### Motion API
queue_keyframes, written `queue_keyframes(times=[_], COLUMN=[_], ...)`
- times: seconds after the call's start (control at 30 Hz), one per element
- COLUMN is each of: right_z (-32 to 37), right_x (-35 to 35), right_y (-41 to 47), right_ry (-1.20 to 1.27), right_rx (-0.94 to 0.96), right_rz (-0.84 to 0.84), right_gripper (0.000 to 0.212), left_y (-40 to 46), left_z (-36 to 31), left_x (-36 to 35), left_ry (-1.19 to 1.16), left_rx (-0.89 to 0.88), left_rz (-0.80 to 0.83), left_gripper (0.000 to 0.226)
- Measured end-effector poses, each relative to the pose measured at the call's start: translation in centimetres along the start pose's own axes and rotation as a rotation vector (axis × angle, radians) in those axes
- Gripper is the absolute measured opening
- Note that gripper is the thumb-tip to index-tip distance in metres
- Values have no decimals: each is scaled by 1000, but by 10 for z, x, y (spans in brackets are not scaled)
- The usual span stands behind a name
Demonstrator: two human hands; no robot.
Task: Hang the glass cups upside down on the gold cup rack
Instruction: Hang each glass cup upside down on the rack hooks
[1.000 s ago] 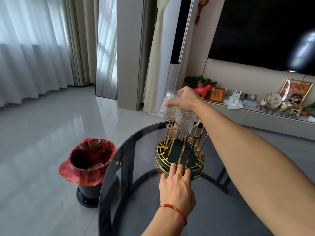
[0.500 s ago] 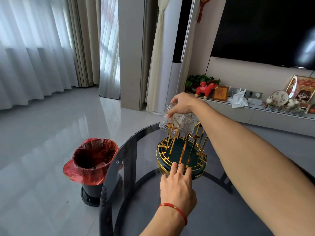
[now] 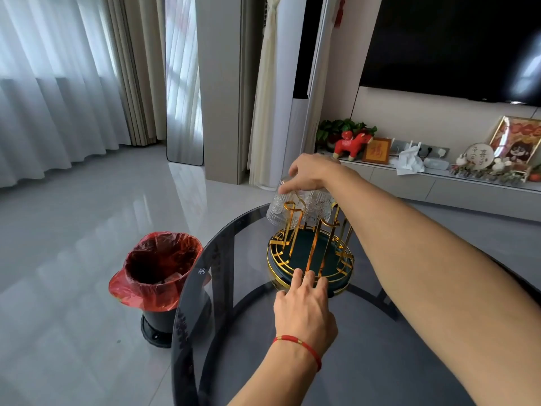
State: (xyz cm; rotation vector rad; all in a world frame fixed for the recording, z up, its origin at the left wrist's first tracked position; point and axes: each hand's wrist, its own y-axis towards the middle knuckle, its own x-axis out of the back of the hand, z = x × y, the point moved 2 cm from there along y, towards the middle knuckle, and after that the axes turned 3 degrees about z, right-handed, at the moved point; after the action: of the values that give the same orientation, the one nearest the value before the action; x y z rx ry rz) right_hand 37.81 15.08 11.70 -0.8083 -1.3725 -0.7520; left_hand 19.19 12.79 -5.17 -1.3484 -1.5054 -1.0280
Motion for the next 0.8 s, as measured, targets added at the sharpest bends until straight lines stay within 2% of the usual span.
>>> queue_keyframes(times=[0.1,0.17,0.27,0.37,0.43,0.6,0.7,0.8], right_z=[-5,-13,-31,-47,-53,-73,-100,-136], right_x=[-9,-21,-38,-43,-50,-99,-127,-131], right_y=[-21,-37,-61,-102,-139,-257,-307,-322], right_ry=[-35,-62,-8,239,299,156,44,-83], right_rx=[114,157,209,194,159,72,-36,-244], right_rz=[-290,-366,-328,-270,-272,-304,-377,-310], right_gripper=[56,53,60,64,64,50,39,52], left_y=[-2,-2,-2,-1,-3,-18,-30,-44], left_z=[-2,-5,-7,-8,-8,-6,-23,-46], left_x=[2,2,1,0,-3,-10,-9,-5], left_ry=[4,13,39,57,63,93,-101,-270], left_rx=[3,7,17,22,15,-57,-146,-231], left_rz=[-15,-14,0,-4,-18,-29,-44,-49], left_gripper=[53,52,55,56,57,75,68,61])
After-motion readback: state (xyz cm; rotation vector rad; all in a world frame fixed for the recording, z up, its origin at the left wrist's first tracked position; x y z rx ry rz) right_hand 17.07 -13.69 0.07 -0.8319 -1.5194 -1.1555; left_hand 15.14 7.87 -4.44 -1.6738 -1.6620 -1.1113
